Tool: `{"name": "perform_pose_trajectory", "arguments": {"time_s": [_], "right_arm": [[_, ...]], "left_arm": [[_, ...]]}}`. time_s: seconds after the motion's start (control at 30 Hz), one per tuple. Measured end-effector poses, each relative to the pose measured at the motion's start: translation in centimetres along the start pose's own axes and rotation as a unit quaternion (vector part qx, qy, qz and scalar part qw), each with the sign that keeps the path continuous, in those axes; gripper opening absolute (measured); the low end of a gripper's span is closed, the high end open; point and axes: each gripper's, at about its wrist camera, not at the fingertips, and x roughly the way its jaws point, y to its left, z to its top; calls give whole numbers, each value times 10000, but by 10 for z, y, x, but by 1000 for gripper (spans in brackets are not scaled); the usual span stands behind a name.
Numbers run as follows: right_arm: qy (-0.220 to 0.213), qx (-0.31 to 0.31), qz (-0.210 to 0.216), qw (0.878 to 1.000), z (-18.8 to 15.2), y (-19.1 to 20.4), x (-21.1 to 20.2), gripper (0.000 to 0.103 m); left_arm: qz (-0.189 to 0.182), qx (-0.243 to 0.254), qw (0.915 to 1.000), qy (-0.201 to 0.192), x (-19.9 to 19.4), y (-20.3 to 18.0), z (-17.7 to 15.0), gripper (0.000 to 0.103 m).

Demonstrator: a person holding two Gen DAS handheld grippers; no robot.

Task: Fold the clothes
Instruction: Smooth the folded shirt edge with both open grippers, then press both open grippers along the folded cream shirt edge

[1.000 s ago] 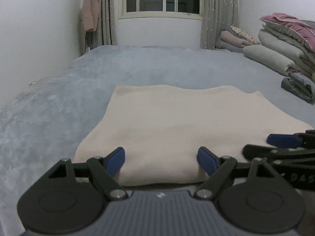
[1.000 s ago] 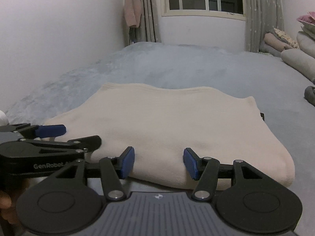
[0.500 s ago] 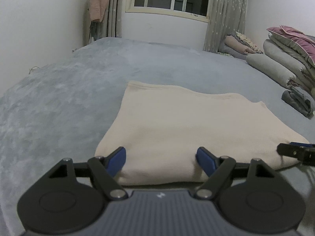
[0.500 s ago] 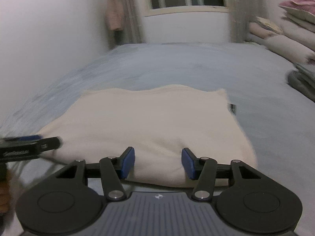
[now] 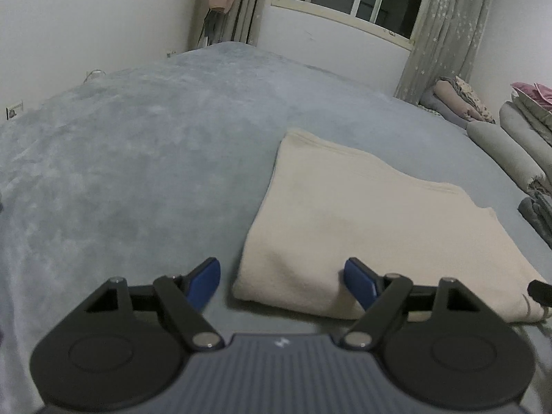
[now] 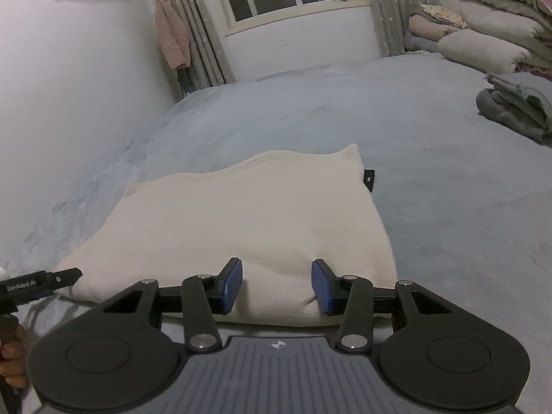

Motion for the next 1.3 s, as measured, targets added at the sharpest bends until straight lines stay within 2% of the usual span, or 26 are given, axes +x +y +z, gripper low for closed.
{"name": "perform_pose_trajectory", "arguments": {"time_s": [0.07,0.17,0.53,0.83,1.0,1.13,1.3], "right_arm": [[-14,47,-71,10000,0,-2,-2,43],[-7,-85,-410,9991,-1,-3,-3,43],[56,-3,-424,9991,1,-11,-8,42],[44,-75,-588,9982,1,-9,-9,42],[73,-112,-644,9978,1,-10,-10,42],[91,-97,-669,9977,1,-12,-10,42],[116,-214,-746,9969,0,-10,-8,43]], "left_arm": [[19,-13,10000,17,-1,1,0,79],[58,-36,10000,49,-2,3,0,79],[307,-85,9994,124,-6,0,3,80],[521,-489,9974,129,-10,12,10,81],[788,-354,9962,127,-12,7,11,83],[834,-404,9956,155,-13,7,12,83],[1077,-87,9940,157,-11,-4,8,84]]}}
